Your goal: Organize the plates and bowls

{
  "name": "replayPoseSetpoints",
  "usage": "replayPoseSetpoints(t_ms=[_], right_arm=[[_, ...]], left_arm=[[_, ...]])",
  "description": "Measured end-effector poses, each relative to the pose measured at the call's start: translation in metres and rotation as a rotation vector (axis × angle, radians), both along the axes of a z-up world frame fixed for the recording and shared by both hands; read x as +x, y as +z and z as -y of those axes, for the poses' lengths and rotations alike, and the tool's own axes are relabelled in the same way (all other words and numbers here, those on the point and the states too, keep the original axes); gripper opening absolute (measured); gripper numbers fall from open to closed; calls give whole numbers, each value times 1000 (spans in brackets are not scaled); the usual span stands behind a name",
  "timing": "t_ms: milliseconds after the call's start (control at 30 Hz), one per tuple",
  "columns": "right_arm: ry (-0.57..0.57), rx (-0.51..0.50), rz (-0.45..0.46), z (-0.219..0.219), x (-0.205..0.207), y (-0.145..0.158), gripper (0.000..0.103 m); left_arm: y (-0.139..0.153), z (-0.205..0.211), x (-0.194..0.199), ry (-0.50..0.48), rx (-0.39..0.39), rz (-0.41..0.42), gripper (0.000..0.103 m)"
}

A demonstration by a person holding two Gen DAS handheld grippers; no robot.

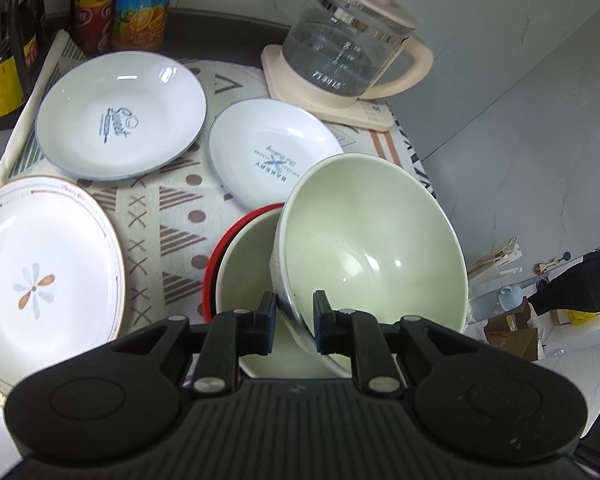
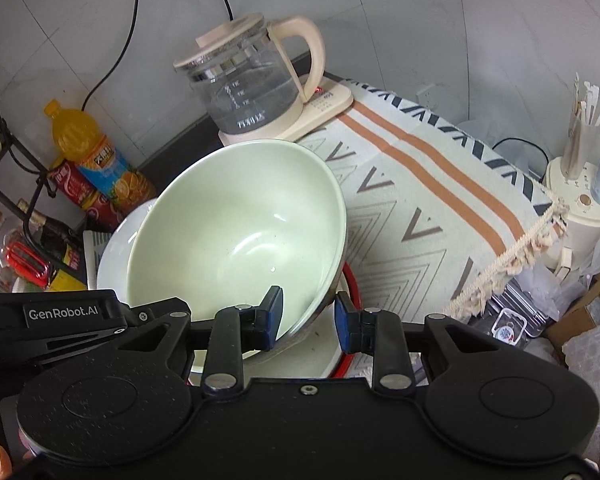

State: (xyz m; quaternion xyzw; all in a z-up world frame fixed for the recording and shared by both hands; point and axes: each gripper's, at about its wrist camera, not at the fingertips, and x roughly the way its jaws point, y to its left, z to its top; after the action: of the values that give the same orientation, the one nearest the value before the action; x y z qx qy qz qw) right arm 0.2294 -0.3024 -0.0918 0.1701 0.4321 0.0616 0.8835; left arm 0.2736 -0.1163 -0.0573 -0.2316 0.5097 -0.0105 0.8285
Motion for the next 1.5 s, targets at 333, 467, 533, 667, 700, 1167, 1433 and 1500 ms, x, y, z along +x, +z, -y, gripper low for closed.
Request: replayPoseSetpoints(t_ms=[333, 467, 533, 667, 700, 1167, 1433, 1500], right_arm=[[20, -8, -43, -8, 0, -12, 28], [28, -4, -57, -11, 1, -15, 29], [30, -3, -68, -12, 1, -17, 32], [44, -15, -62, -15, 0, -16, 34], [42, -23, -63, -14, -1, -16, 35], [-15, -22, -52, 2, -16, -20, 36], [-27, -17, -33, -5, -29, -15, 49], [-17, -14, -19, -10, -32, -11, 52]], left_arm=[[-11, -7, 1, 14, 16, -51, 18], [-17, -10, 0, 22, 17, -70, 18], [-19, -12, -1, 29, 23, -81, 19], [-20, -18, -3, 40, 18, -72, 20], [-19, -19, -3, 43, 28, -69, 23], [-16, -39, -8, 62, 50, -59, 39], [-3, -50, -25, 62, 84, -5, 70], [-2, -55, -30, 67, 90, -4, 76]])
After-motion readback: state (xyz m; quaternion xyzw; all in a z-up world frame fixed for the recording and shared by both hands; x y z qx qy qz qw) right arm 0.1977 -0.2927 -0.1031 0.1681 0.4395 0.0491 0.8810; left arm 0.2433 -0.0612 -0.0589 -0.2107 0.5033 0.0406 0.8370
